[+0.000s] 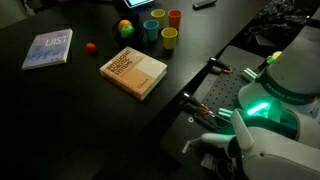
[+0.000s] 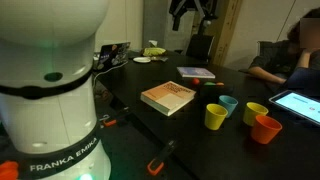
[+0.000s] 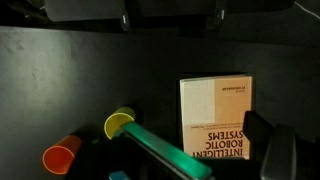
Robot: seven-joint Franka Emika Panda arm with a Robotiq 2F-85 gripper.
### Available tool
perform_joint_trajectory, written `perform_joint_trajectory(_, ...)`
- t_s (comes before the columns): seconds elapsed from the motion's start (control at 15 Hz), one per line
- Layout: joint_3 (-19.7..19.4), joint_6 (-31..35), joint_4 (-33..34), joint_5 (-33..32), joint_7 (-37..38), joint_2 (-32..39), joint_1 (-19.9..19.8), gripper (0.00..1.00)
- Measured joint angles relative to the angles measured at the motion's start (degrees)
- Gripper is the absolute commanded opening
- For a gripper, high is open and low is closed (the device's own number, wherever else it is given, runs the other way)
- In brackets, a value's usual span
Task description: Open the white and orange book then flip some pages.
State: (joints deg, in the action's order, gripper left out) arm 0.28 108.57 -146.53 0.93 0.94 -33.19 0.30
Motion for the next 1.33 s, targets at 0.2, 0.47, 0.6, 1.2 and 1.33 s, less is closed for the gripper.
perform_joint_trajectory(0.2, 0.0, 0.0, 0.2, 0.0, 0.0, -0.1, 0.0, 1.0)
perform_joint_trajectory(0.47, 0.0, 0.0, 0.2, 0.0, 0.0, -0.1, 0.0, 1.0)
perform_joint_trajectory(0.6, 0.0, 0.0, 0.2, 0.0, 0.0, -0.1, 0.0, 1.0)
perform_joint_trajectory(1.2, 0.0, 4.2, -1.5, 1.1, 0.0, 1.1, 0.1, 1.0)
perform_joint_trajectory(1.33, 0.0, 9.7, -3.3, 2.8, -0.1, 3.2, 0.3, 1.0)
